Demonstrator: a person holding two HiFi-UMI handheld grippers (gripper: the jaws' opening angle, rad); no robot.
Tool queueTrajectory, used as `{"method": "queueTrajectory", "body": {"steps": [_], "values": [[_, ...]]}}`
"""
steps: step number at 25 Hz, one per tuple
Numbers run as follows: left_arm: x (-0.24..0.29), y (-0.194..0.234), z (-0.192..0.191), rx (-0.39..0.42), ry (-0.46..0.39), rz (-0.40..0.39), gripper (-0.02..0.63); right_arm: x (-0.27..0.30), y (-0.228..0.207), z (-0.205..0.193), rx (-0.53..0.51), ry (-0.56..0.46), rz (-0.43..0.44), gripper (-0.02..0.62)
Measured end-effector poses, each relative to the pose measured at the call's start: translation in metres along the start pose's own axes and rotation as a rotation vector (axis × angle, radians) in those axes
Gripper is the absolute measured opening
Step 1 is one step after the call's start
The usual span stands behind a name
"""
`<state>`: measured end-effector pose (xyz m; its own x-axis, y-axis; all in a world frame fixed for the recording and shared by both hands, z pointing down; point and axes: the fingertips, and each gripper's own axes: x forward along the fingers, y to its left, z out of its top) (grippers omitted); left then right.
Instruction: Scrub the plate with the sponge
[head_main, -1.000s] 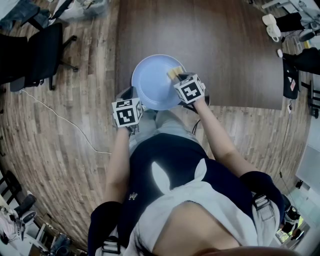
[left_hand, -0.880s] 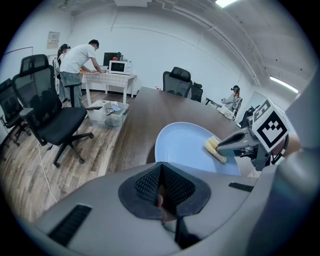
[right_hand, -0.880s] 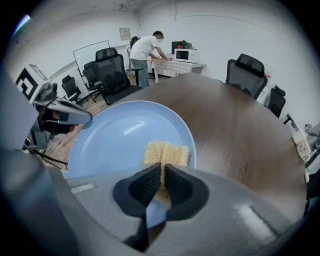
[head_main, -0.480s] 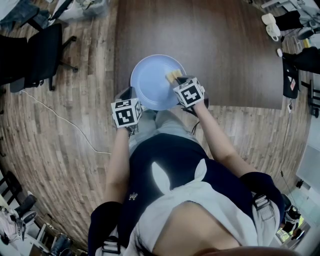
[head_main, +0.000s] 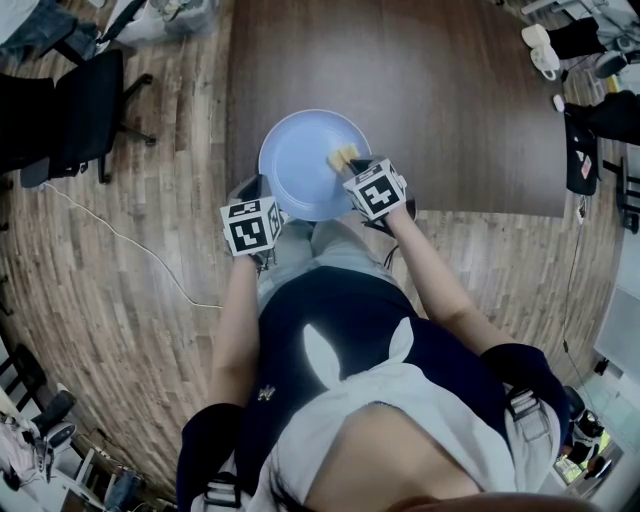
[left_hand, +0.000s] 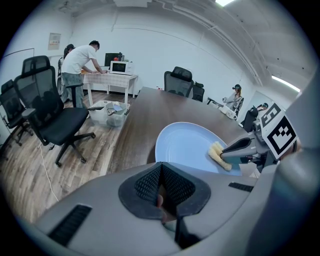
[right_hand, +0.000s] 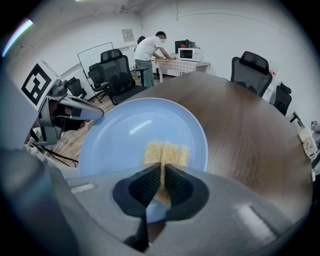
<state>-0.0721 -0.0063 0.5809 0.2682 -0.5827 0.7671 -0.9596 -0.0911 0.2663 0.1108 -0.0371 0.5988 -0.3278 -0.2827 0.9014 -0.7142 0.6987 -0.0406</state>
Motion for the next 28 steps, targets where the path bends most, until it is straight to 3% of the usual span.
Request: {"method": "queueTrajectory", "body": {"steps": [28], "values": [[0.000, -0.002, 0.002, -0.003, 0.004, 0.011, 0.008, 0.000, 0.038, 0.001, -0.028, 0.022, 0.111, 0.023]]}}
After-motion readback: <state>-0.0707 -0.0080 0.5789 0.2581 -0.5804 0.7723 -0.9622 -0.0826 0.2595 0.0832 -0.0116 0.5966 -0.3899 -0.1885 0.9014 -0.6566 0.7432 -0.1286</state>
